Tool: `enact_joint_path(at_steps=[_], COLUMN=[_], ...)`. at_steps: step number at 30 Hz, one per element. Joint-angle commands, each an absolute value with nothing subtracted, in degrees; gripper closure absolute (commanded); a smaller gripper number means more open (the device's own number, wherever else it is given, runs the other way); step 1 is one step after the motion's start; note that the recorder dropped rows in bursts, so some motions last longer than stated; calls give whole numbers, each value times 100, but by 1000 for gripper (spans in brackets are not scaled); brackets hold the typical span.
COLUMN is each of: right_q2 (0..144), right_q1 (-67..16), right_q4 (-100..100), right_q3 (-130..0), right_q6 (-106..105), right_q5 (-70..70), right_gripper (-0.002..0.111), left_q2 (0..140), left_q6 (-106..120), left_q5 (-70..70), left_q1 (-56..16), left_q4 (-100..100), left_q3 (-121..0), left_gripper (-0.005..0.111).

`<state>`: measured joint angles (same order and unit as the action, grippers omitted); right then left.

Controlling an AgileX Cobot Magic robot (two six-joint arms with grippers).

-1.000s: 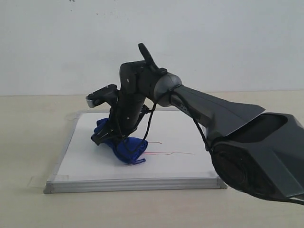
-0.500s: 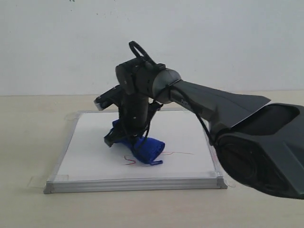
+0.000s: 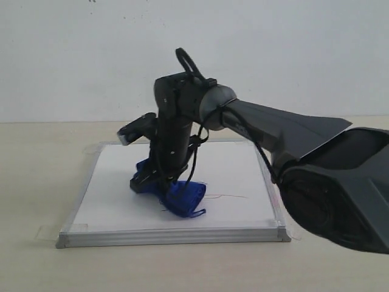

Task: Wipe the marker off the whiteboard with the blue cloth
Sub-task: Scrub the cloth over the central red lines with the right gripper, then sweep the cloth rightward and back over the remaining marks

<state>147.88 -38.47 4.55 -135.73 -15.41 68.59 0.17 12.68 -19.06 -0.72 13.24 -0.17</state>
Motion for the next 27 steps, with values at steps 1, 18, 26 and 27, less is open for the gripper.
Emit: enact_joint_path(at_steps=[1,18,26,27], right_q2=[14770,14770,14770,14770], right_q1=[-4311,-3212,-3057,-3139], right_q4=[904,-1519,-172,0], right_q3=[-13496,-13460,-13460,-13460], right_q6=[-2130,-407,-601,-880], right_q5=[6996,6996,6996,6996], right_gripper=[109,109,109,109], left_q2=[0,0,0,0], left_q6=[1298,1298,1298,1298], left_q5=[-1892,-1892,-1892,-1892], left_q1=[-58,-58,-58,-58], left_q4=[1315,1315,1315,1315], left_q3=[0,0,0,0], left_gripper=[103,103,103,103])
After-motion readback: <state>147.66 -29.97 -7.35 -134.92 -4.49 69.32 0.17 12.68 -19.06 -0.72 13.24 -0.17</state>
